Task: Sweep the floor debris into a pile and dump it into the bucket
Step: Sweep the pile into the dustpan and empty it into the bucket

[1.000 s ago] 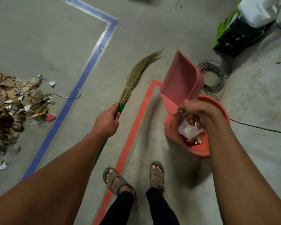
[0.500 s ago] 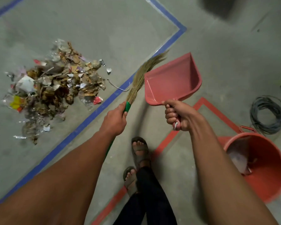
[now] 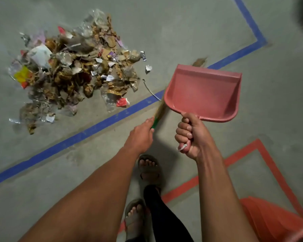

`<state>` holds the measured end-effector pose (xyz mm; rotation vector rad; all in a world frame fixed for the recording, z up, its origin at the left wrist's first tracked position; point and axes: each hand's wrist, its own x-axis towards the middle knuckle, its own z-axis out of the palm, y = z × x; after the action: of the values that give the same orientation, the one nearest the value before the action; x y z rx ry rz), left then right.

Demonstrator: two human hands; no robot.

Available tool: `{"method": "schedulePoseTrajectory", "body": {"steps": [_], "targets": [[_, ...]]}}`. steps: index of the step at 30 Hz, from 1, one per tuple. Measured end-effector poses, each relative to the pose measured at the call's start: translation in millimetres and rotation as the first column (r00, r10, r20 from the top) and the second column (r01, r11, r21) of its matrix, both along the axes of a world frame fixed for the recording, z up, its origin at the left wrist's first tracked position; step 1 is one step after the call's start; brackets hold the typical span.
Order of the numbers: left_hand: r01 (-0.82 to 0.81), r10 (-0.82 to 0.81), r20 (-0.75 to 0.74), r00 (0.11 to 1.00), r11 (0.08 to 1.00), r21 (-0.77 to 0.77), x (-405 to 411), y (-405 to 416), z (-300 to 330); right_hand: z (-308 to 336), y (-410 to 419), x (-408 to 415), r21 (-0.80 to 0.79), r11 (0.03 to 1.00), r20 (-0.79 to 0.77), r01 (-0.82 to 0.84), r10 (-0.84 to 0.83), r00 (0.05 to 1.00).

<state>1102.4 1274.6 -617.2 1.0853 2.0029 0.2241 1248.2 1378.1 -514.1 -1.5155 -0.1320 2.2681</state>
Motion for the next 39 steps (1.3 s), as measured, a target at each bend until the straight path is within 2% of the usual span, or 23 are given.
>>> {"method": "schedulePoseTrajectory", "body": {"steps": [3, 6, 8, 13, 17, 20, 26, 31, 34, 37, 39], "targets": [[-0.008, 0.01, 0.016, 1.0, 0.996, -0.086, 3.4, -7.9, -45.6, -35.4, -17.6, -5.4, -0.023, 1.0, -0.033, 0.013, -0.013, 0.999], [-0.112, 0.107, -0.049, 0.993, 0.986, -0.125, -12.3, -19.1, -73.7, -59.9, -22.0, -19.1, -0.059, 0.998, -0.05, 0.014, -0.017, 0.999], [-0.211, 0.198, -0.108, 0.974, 0.97, -0.124, -27.0, -26.6, -80.8, -66.2, -14.0, -35.5, -0.074, 0.997, -0.06, 0.009, -0.014, 0.998], [-0.397, 0.376, -0.234, 0.897, 0.916, -0.051, -71.9, -44.5, -73.9, -54.7, 3.6, -72.0, -0.012, 0.993, -0.054, -0.114, 0.113, 0.992], [-0.438, 0.437, -0.234, 0.868, 0.898, 0.052, -80.4, -60.5, -55.9, -51.5, -1.3, -82.3, -0.019, 0.985, -0.043, -0.169, 0.168, 0.985], [-0.489, 0.487, -0.217, 0.846, 0.871, 0.047, -75.2, -62.8, -47.5, -50.9, -6.3, -90.1, -0.01, 0.973, -0.048, -0.229, 0.229, 0.972], [-0.561, 0.577, -0.105, 0.81, 0.815, 0.143, -51.8, -56.1, -34.3, -40.3, -4.4, -94.9, 0.051, 0.957, -0.035, -0.287, 0.289, 0.957], [-0.553, 0.572, -0.063, 0.818, 0.812, 0.19, -33.9, -42.5, -20.0, -33.8, -7.2, -91.2, 0.074, 0.958, -0.013, -0.277, 0.279, 0.96], [-0.466, 0.487, -0.095, 0.868, 0.866, 0.184, -33.3, -33.9, -25.7, -31.5, -9.0, -91.6, 0.08, 0.957, -0.008, -0.277, 0.279, 0.96], [-0.35, 0.344, -0.155, 0.926, 0.936, -0.014, -43.0, -30.3, -39.0, -31.2, -10.1, -92.7, 0.083, 0.955, -0.007, -0.283, 0.285, 0.959], [-0.335, 0.316, -0.142, 0.938, 0.932, -0.139, -55.6, -37.1, -47.7, -31.8, -11.3, -94.3, 0.085, 0.953, -0.006, -0.29, 0.292, 0.957]]}}
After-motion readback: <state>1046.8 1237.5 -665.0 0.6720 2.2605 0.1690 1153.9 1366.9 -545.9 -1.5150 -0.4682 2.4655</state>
